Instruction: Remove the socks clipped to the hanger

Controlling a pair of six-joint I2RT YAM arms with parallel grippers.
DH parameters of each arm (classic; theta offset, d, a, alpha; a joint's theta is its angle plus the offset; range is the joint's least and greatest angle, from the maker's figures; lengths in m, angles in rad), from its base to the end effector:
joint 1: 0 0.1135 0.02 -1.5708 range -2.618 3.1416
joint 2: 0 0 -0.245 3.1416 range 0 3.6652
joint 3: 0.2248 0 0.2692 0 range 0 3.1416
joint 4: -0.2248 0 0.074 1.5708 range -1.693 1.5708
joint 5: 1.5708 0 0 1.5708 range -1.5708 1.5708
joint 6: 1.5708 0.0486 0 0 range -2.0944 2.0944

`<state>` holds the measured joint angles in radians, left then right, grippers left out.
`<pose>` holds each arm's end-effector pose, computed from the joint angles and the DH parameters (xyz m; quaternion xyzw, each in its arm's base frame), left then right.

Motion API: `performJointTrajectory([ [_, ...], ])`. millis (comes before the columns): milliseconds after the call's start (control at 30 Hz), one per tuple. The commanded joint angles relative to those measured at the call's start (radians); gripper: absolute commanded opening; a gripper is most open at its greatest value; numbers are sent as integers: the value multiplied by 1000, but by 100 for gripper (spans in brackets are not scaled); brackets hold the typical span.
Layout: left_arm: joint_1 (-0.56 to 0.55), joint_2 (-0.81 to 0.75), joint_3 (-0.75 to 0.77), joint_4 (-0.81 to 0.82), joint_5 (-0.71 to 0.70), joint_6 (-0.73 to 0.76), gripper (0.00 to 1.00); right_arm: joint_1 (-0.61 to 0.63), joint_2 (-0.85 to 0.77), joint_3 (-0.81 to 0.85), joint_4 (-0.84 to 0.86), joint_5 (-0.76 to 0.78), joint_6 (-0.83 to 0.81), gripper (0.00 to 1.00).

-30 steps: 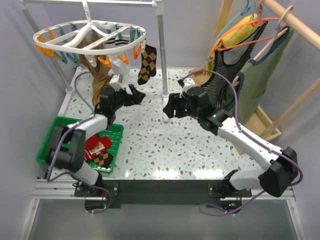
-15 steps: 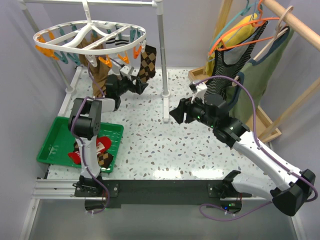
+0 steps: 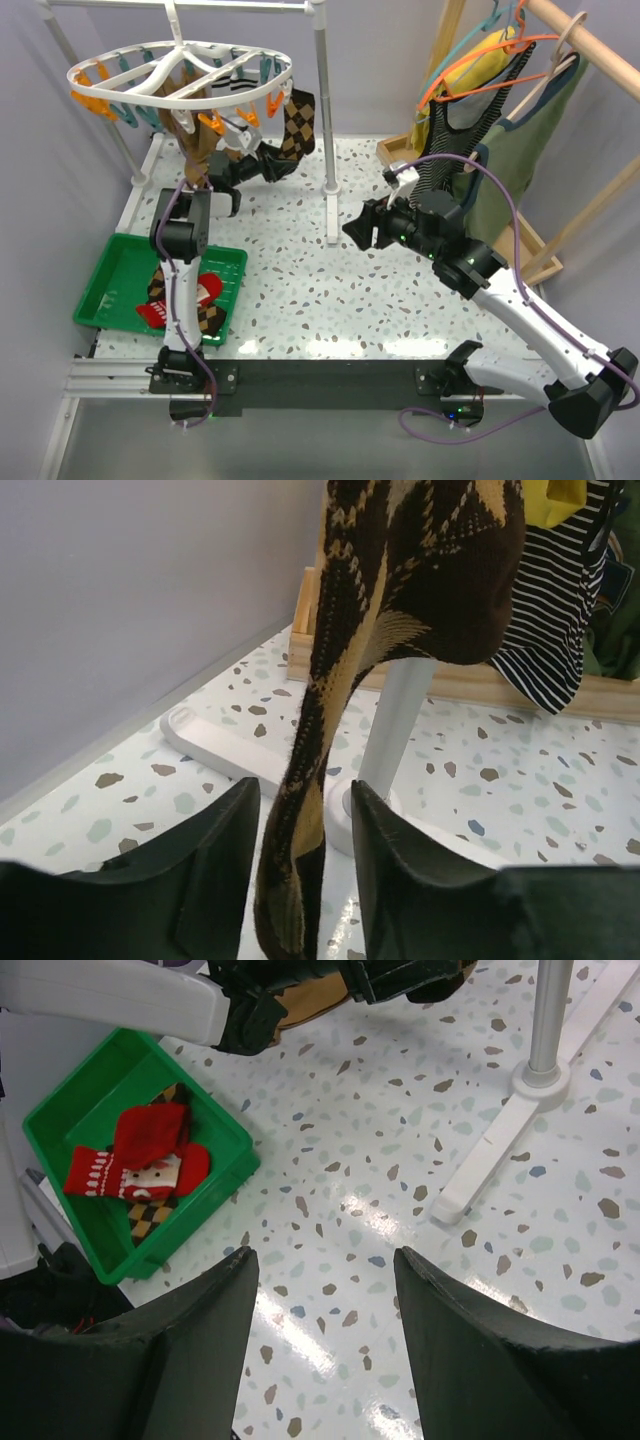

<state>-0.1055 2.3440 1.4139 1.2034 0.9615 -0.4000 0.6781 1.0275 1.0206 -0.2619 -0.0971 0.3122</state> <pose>0.4872 -0.0917 0.1418 0.2859 0.5840 -0.4472 0.6142 0.2105 0.1756 0.3489 -0.1735 0.7759 0.3216 0.5142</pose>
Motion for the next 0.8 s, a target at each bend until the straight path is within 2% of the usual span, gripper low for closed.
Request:
performJointTrajectory([
  [0, -7, -49, 2, 27, -44, 23, 38, -3, -30, 16, -2, -16, -9, 61],
  [200, -5, -213, -153, 2, -75, -92, 13, -5, -17, 38, -31, -13, 24, 61],
  [300, -8, -343, -298, 94, -112, -195, 1, -2, -3, 59, -51, -15, 51, 61],
  [400, -11, -468, -398, 120, -115, -295, 0, -2, -17, 62, -53, -33, 89, 61],
  [500, -20, -593, -461, 50, -104, -350, 0, -2, -23, 73, -79, -36, 122, 61],
  [633, -33, -797, -585, -14, -112, -370, 0, -2, 9, 121, -164, -49, 123, 61],
  [767, -33, -986, -694, -106, -141, -373, 0, -2, 9, 133, -169, -78, 140, 62],
])
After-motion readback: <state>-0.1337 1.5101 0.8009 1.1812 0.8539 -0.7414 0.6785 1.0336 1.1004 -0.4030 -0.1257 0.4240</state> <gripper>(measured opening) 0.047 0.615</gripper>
